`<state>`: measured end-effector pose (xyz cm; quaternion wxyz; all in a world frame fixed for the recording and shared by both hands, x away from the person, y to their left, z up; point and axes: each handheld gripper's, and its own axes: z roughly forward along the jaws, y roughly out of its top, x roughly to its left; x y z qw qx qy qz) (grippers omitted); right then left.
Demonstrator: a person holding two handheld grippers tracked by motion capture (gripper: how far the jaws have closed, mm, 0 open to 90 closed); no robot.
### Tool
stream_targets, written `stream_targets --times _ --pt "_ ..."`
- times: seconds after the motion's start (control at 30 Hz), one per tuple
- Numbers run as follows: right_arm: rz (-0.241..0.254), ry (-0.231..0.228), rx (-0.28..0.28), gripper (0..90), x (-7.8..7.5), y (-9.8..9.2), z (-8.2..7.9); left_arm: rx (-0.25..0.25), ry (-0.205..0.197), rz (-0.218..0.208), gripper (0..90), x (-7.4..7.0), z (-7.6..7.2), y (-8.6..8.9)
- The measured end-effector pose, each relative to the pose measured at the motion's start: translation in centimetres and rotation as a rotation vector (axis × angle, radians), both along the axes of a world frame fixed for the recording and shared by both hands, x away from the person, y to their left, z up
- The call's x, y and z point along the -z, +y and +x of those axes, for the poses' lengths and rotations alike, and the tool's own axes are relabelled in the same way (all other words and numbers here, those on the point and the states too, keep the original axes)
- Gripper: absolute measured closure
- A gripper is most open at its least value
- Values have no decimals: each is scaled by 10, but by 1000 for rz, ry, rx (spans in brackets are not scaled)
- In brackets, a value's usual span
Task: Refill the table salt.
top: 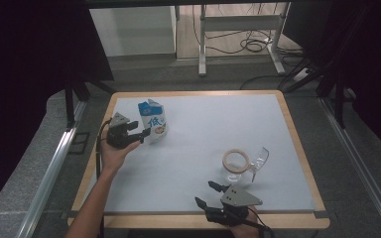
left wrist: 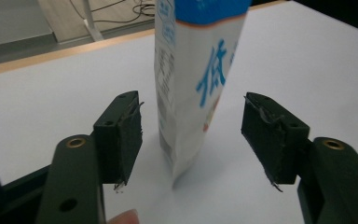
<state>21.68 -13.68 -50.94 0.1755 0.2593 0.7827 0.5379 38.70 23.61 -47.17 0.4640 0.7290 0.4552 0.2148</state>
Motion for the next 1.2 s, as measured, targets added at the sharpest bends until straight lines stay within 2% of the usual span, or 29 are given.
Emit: stream_targets --times 0.2,0.3,0.37,0.47,0.53,0.67,0.77,1.0,1.2 --pt "-7 -1 -13 340 2 2 -1 9 2 9 442 -5 21 -3" --pt "-10 1 -11 340 2 1 -1 24 -18 -21 490 -4 26 -4" --pt "-7 3 -10 340 2 0 -1 41 -6 -20 519 -3 29 -5" --pt "-7 3 -10 340 2 0 -2 62 -19 -21 574 -4 32 -9" --pt "-7 7 -10 340 2 1 -1 75 -23 -13 634 -6 34 -13" --pt "-14 4 -11 340 3 2 -1 70 -21 -1 811 -5 37 -17" --pt "-13 4 -10 339 4 2 -1 75 -8 -28 874 -4 38 -14" --pt "-15 -1 -9 339 3 3 -1 80 -23 -29 900 -3 37 -14" --pt "-11 -10 1 340 3 3 -1 96 -37 -46 900 -7 34 -16"
